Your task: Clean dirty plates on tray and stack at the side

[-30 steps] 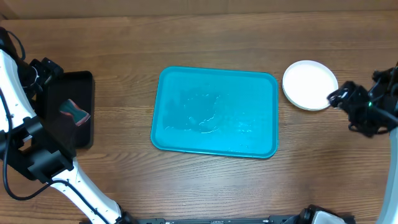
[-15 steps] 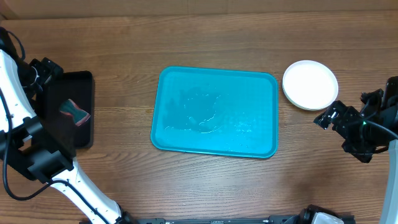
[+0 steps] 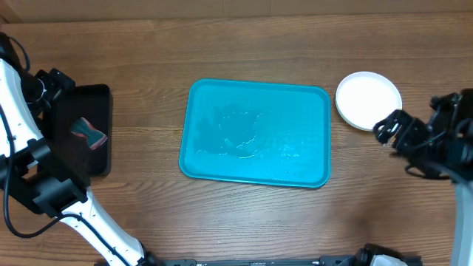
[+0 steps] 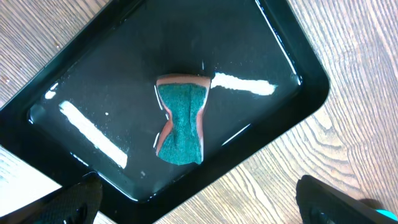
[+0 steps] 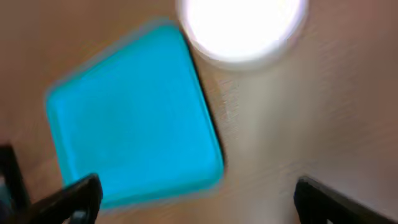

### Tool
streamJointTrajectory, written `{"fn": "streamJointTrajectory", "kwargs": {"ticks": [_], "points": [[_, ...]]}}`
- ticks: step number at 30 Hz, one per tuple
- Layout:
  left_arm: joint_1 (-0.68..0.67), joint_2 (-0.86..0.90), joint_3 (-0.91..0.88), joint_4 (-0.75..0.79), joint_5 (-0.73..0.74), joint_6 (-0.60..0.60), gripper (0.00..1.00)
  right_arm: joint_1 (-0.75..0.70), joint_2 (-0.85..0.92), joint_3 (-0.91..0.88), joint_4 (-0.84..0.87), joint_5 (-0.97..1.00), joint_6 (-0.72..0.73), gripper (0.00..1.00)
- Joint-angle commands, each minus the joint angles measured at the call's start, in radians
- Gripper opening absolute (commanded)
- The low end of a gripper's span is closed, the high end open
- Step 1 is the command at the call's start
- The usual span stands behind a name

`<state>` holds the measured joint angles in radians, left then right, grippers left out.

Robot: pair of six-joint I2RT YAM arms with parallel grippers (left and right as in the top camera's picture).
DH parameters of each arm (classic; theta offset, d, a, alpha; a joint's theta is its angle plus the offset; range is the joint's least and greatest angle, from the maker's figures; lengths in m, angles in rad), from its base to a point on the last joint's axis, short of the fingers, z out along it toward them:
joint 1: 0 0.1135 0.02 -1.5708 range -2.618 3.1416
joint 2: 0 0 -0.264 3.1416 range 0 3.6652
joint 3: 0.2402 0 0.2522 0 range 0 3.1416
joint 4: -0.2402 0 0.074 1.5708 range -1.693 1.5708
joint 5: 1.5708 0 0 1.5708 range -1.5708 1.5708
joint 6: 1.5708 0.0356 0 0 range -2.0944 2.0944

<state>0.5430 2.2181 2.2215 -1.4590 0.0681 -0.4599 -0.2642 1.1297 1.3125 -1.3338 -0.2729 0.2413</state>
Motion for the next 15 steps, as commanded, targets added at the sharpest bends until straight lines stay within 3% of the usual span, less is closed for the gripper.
{"fn": "streamJointTrajectory", "kwargs": {"ticks": [1, 7, 15], "points": [[-0.007, -0.014, 0.006, 0.001, 0.003, 0.018, 1.00, 0.157, -0.203, -0.132, 0.180, 0.046, -0.014, 1.00], [-0.007, -0.014, 0.006, 0.001, 0.003, 0.019, 1.00, 0.369, -0.478, -0.374, 0.472, 0.154, -0.014, 1.00], [-0.007, -0.014, 0.006, 0.001, 0.003, 0.018, 1.00, 0.406, -0.830, -0.752, 0.686, 0.167, -0.004, 1.00]]}}
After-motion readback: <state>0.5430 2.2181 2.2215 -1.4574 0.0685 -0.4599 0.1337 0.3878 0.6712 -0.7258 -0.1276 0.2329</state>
